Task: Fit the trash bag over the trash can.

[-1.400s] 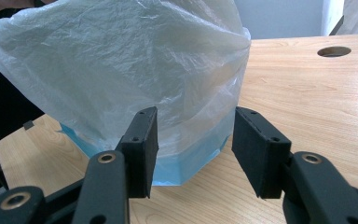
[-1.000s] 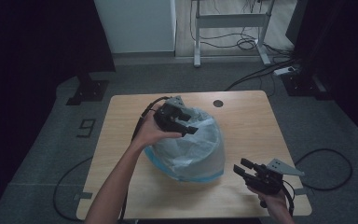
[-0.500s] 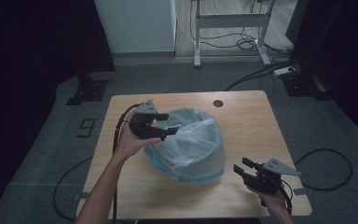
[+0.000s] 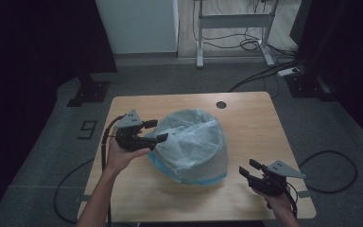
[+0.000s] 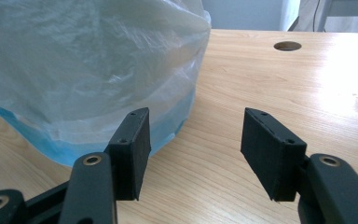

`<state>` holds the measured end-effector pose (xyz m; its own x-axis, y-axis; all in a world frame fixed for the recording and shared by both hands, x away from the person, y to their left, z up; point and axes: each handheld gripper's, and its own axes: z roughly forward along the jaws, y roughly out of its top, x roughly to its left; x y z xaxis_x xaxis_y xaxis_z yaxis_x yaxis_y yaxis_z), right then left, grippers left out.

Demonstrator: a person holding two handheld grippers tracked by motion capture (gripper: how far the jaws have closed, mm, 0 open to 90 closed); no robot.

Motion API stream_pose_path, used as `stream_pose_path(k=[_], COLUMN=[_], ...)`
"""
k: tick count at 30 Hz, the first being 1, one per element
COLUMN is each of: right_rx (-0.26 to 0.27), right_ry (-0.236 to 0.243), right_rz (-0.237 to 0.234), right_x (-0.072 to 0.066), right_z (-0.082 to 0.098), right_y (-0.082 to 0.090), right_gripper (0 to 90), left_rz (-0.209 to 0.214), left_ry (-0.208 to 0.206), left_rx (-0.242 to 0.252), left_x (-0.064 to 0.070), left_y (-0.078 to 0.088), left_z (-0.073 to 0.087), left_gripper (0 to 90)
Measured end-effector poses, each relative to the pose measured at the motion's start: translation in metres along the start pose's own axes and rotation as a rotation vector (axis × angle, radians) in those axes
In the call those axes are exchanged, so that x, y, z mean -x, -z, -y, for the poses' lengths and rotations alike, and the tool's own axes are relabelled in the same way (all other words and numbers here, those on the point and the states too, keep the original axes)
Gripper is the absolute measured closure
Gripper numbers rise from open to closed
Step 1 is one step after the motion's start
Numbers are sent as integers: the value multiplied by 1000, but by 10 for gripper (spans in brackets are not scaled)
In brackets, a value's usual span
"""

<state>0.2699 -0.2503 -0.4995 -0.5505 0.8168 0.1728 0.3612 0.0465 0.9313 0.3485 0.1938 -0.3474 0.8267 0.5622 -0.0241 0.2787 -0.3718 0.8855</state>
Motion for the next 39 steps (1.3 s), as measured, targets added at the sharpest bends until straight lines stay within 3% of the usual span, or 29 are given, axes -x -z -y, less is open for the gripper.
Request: stream_pose_path(k=[10, 19, 25, 30, 39], right_rx=[-18, -24, -26, -33, -45], right_ry=[18, 16, 19, 15, 19], right_rz=[33, 45, 49, 59, 65], right_x=[5, 8, 10, 12, 13], right_z=[3, 4, 5, 6, 8], right_y=[-1, -1, 0, 0, -2], right_gripper=[412, 409, 408, 406, 402], left_rz=[-32, -77, -98, -111, -129], left_ry=[30, 71, 95, 142, 155], left_rx=[12, 1, -36, -51, -70], left_x=[1, 0, 0, -5, -10], left_y=[24, 50, 51, 50, 47], left_z=[36, 79, 106, 130, 138], left_gripper=[320, 317, 316, 315, 314])
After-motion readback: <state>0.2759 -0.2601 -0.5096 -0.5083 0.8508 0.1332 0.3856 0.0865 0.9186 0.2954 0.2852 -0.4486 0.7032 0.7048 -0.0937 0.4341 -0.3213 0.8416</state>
